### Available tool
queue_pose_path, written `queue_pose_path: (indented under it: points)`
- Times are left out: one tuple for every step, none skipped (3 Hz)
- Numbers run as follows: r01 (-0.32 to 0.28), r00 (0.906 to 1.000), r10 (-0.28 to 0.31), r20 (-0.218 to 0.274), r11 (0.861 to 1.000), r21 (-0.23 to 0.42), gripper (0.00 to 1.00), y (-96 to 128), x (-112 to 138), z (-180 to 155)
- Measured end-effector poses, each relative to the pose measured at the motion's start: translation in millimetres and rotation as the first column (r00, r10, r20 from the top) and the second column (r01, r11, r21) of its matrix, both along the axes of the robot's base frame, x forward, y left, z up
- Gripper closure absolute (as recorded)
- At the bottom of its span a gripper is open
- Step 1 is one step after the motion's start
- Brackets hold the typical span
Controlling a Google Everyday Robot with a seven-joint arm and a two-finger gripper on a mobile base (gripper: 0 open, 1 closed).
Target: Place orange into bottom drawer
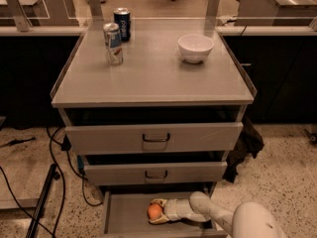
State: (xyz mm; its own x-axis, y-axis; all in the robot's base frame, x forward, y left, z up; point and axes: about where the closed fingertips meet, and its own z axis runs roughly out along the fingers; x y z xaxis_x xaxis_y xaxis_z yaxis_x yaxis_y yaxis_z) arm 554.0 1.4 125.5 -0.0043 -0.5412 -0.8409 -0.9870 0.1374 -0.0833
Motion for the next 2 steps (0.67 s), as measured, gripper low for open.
queue_pose_path:
  points:
    - [0.000, 1.0000, 0.000, 0.000, 1.000, 0.000, 0.34, 0.0, 0.0, 0.0]
    - [0.000, 1.0000, 0.000, 0.000, 1.000, 0.000, 0.11, 0.1, -0.1, 0.0]
